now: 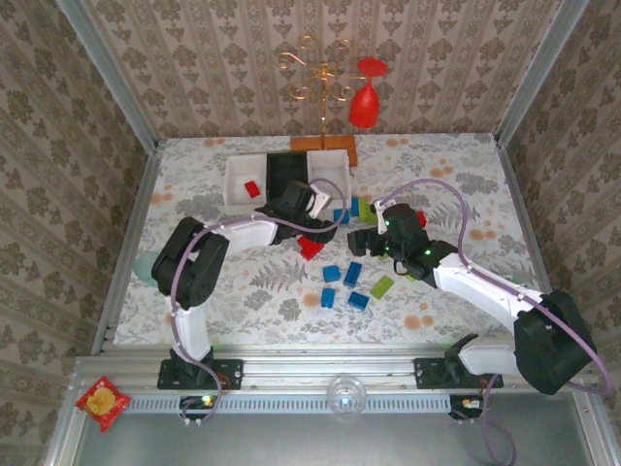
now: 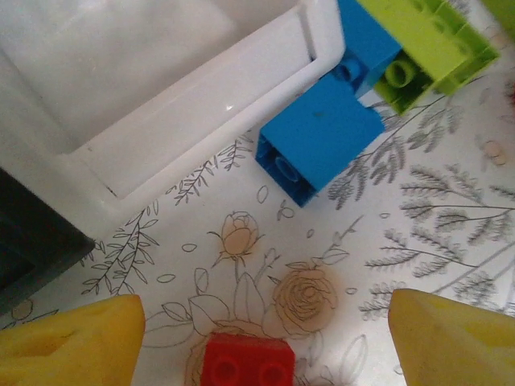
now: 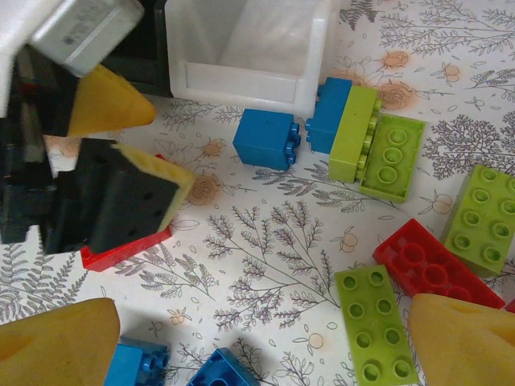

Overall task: Sort the legos into containers by color
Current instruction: Pick up the lego from the center of the table.

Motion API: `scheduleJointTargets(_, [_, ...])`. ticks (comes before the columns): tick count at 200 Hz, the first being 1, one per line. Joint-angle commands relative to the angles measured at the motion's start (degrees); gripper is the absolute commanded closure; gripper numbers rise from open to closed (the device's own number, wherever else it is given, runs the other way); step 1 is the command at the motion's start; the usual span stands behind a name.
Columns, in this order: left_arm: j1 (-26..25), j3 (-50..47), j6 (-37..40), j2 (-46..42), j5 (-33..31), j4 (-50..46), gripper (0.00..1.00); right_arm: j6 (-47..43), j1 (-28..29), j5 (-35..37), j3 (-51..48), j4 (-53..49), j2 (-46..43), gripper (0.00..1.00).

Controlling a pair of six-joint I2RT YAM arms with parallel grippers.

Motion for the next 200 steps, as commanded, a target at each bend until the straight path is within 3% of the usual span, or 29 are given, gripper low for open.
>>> scheduleJointTargets(1, [0.3, 2.5, 2.8, 2.3, -1.6, -7.2, 0.20, 0.5, -0.2, -1.4, -0.8, 1.5, -0.3, 0.06])
scheduleJointTargets(131, [5.2, -0.2, -0.2, 1.4, -5.8, -11.7, 0.30, 1.0, -0.2, -2.6, -0.9, 2.3, 0.5, 0.06])
scheduleJointTargets(200, [9.4, -3.9, -4.7, -1.8, -3.7, -12.7, 0.36, 1.2, -0.2, -3.4, -0.7, 2.6, 1.2, 0.06])
